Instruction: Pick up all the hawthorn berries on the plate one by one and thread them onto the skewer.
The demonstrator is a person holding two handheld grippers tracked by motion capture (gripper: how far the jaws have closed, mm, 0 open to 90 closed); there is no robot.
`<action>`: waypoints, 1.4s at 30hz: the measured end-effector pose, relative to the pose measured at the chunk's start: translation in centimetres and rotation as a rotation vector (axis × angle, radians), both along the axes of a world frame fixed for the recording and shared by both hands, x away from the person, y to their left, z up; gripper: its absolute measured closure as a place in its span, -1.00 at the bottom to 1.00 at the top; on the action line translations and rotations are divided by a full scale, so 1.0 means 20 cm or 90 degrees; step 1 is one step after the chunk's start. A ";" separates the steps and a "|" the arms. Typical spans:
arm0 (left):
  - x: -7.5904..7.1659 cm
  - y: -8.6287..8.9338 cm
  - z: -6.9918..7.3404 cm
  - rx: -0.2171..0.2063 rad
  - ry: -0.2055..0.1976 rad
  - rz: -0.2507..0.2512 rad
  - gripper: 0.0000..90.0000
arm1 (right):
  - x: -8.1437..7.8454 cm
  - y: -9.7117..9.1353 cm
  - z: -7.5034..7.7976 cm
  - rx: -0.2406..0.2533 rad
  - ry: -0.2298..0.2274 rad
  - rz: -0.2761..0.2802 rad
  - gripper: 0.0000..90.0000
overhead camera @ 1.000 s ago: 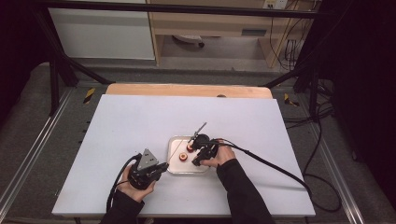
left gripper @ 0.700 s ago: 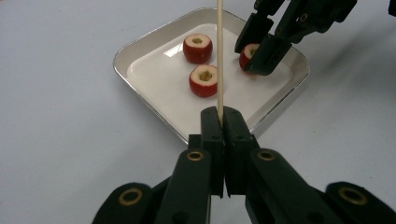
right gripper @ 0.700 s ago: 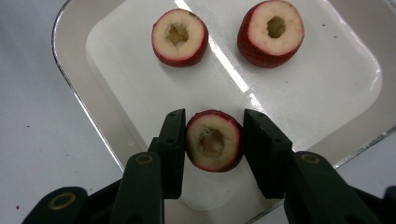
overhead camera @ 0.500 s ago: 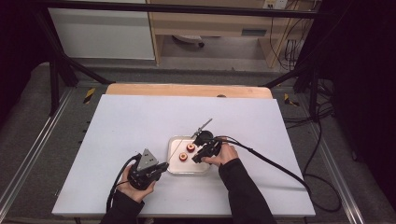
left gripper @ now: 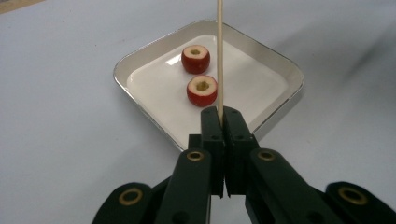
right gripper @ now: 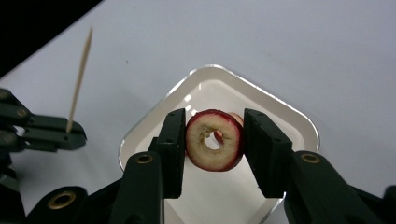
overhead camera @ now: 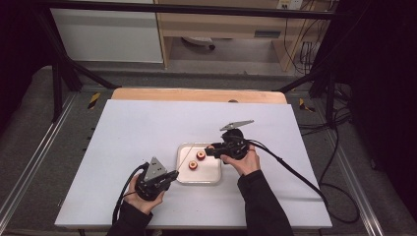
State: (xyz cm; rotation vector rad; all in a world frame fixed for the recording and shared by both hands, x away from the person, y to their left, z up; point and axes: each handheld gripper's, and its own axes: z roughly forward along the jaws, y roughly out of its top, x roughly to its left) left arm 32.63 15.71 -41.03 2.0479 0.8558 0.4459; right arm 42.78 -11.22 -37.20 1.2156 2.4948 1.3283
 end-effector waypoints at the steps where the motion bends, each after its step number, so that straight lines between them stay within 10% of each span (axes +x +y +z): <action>1: 0.00 0.00 0.00 -0.002 0.000 -0.001 0.97 | 0.00 -0.01 0.01 0.018 -0.006 -0.006 0.36; 14: -0.01 -0.03 0.01 -0.016 -0.008 0.000 0.97 | -0.04 -0.08 0.08 0.225 -0.057 -0.083 0.36; 42: 0.01 -0.17 0.03 -0.074 0.001 0.012 0.97 | -0.08 -0.01 0.05 0.373 -0.141 -0.128 0.36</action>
